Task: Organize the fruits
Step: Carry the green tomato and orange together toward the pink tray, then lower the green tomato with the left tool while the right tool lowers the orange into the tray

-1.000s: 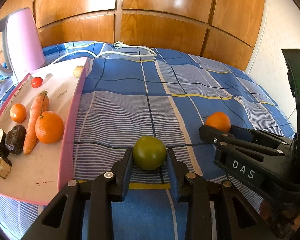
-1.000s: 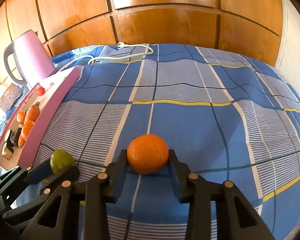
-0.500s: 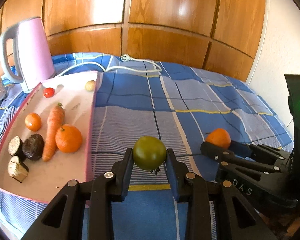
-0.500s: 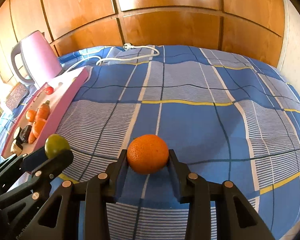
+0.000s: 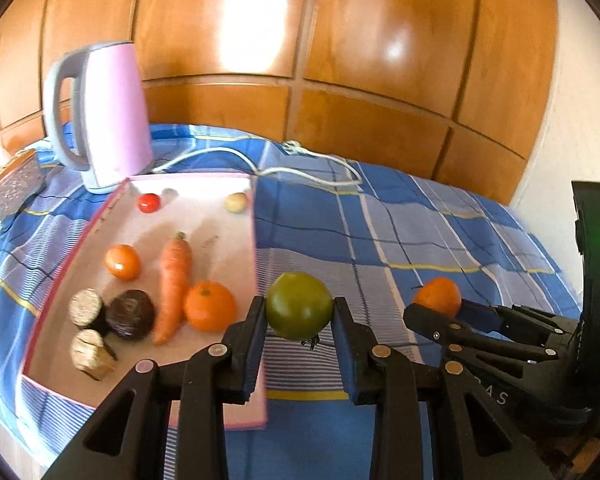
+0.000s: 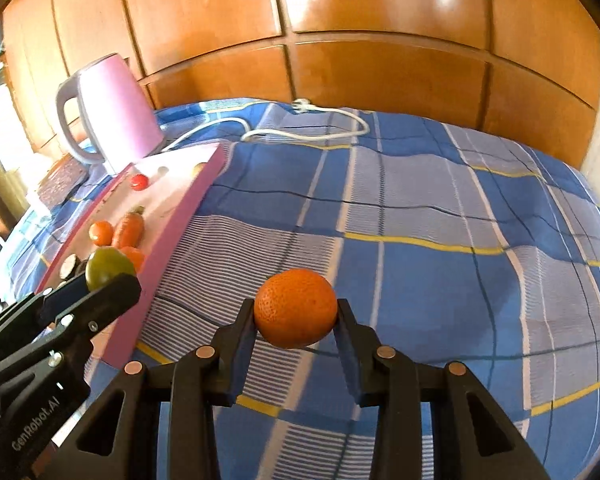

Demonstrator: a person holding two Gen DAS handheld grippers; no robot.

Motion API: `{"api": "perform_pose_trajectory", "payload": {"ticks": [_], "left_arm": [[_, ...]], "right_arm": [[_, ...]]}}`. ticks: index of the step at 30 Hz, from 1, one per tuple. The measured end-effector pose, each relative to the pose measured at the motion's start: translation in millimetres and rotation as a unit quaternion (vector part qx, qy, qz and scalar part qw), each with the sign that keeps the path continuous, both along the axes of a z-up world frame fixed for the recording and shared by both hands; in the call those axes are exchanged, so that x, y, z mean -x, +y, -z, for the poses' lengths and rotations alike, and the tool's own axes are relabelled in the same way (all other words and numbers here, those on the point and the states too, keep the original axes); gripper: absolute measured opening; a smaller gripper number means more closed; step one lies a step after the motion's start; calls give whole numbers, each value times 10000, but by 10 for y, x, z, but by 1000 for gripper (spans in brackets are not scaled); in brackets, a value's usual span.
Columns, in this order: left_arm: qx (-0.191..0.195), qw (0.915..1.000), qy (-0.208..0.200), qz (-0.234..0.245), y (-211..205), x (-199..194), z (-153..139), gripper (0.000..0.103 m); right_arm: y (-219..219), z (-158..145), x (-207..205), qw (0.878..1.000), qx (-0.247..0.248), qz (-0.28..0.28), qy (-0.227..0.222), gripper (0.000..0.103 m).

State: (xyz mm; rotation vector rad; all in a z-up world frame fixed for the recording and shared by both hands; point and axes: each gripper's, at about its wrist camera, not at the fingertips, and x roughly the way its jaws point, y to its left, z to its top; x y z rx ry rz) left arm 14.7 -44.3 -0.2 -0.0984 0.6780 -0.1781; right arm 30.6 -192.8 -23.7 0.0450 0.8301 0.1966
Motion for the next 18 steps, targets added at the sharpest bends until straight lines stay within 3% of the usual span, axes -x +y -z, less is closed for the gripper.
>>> {"api": "perform_pose_trajectory", "payload": {"ticks": [12, 18], "left_arm": [[233, 9937, 3, -1093, 941, -132, -51, 32], [163, 9907, -9, -1352, 1149, -246, -72, 32]], "right_arm": [[599, -176, -249, 9958, -238, -874, 97, 39], [903, -229, -399, 9924, -212, -1211, 98, 39]]}}
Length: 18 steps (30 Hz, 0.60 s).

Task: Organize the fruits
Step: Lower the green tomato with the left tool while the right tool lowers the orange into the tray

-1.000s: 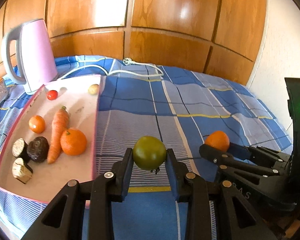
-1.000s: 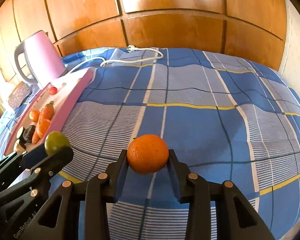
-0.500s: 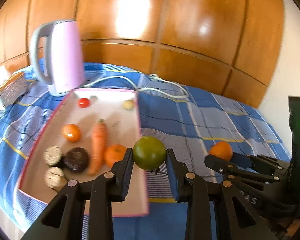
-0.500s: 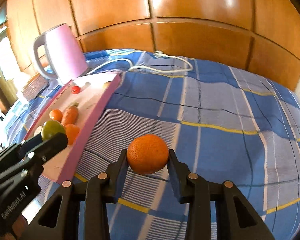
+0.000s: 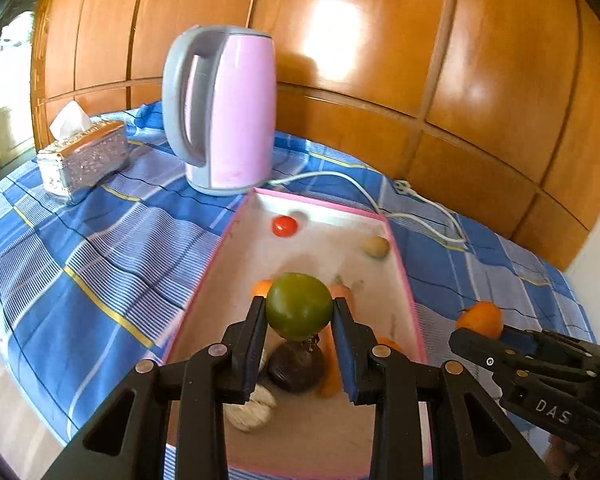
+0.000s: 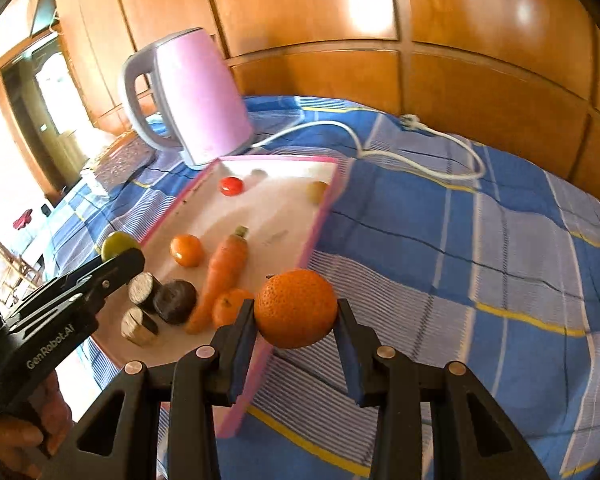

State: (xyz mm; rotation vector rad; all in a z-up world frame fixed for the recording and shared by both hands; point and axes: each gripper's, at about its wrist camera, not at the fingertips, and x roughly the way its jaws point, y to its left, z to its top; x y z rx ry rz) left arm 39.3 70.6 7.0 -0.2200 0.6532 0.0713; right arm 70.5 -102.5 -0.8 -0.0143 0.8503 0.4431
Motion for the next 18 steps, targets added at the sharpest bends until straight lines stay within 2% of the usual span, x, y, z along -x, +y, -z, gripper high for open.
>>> {"api": "perform_pose_trajectory", "payload": {"ticks": [8, 18], "left_arm": [[-120, 9999, 33, -92, 43, -162, 5, 33], [-183, 9998, 74, -37, 29, -326, 45, 33]], "right_arm": [[218, -72, -276, 9999, -95, -32, 27, 39], [347, -11, -477, 10000, -58, 8, 77, 39]]}}
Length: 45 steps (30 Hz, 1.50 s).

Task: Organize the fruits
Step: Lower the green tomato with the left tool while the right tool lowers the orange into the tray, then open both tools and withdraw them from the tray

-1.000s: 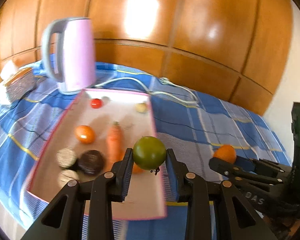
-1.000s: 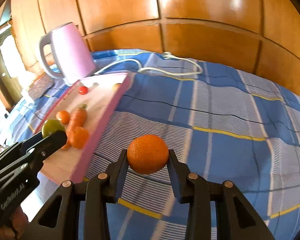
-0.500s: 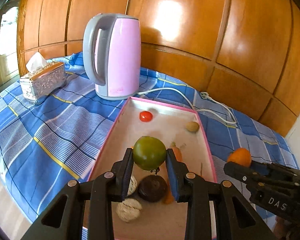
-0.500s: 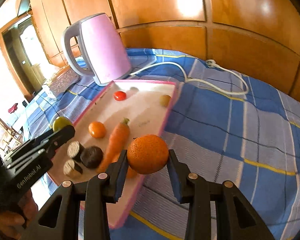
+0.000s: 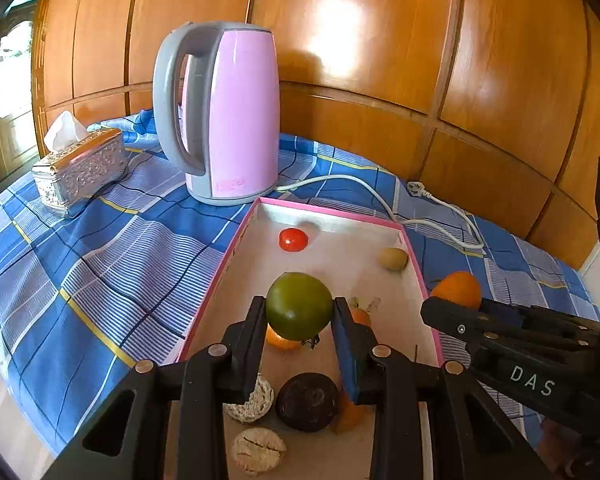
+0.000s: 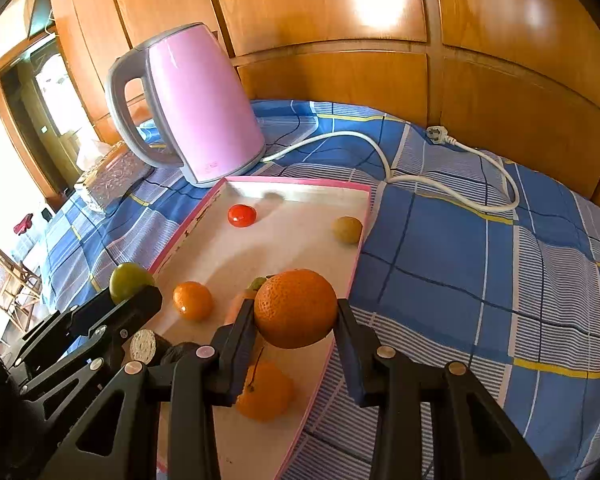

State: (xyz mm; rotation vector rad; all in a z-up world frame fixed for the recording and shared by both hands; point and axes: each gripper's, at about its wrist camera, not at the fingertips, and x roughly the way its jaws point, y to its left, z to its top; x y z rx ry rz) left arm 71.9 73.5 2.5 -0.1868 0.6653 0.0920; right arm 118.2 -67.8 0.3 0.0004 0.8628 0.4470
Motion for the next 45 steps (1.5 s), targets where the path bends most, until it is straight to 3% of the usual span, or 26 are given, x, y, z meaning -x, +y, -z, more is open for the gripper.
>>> {"api": "perform_pose_trajectory", "payload": {"ticks": [18, 22, 45], "left_arm": [[49, 9998, 178, 8, 23, -162, 117, 34], [49, 9998, 191, -60, 43, -173, 134, 46], [-45, 9995, 143, -285, 19, 154, 65, 46]], "right_arm": [[81, 135, -133, 9999, 62, 36, 153, 40], [83, 159, -140, 9998, 55, 28, 179, 40], [-34, 122, 234, 9999, 11, 52, 104, 41]]}}
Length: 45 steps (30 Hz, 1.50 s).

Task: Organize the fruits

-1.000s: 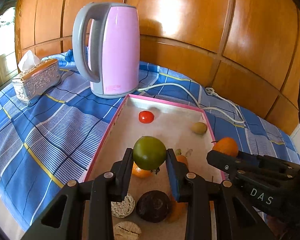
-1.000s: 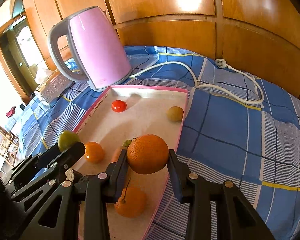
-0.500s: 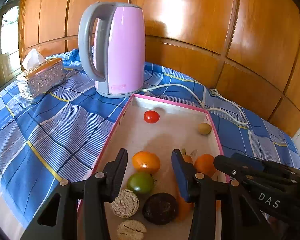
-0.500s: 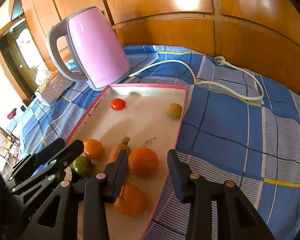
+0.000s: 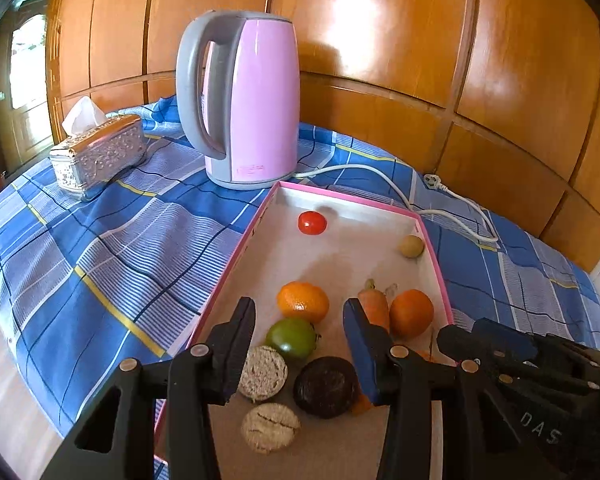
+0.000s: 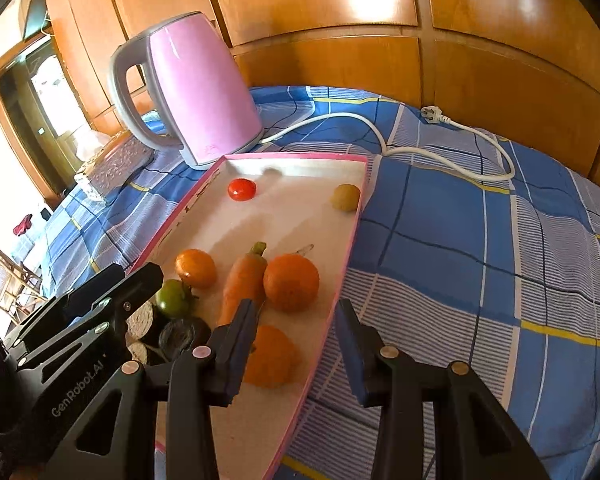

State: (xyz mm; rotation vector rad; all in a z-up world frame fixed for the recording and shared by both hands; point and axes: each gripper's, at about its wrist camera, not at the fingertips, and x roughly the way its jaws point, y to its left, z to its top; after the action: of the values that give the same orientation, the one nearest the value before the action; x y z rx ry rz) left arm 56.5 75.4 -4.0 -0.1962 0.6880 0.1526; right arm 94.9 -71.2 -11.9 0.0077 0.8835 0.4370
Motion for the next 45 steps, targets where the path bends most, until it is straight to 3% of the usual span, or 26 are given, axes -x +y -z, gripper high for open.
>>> {"api": "perform_pose_trajectory", "payload": {"ticks": [11, 17, 30, 35, 45], "left_arm": [[-31, 10000, -92, -16, -35, 201, -79, 46], [-46, 10000, -54, -26, -63, 319, -62, 47], [-223, 9996, -90, -174, -70, 688, -13, 64], [-285, 9992, -112, -252, -54, 861, 30, 70], [-375, 9987, -237, -253, -122, 970, -2, 80]], "right_arm": [[-38, -51, 258, 9997, 64, 100, -197, 41], [-67, -58, 432, 9990, 174, 189, -352, 48], [-244, 25, 721, 9959, 268, 657, -555, 56], [-220, 48, 847, 9949, 399, 627, -688, 61], [-192, 25, 960, 9944, 427, 575, -780, 61]]}}
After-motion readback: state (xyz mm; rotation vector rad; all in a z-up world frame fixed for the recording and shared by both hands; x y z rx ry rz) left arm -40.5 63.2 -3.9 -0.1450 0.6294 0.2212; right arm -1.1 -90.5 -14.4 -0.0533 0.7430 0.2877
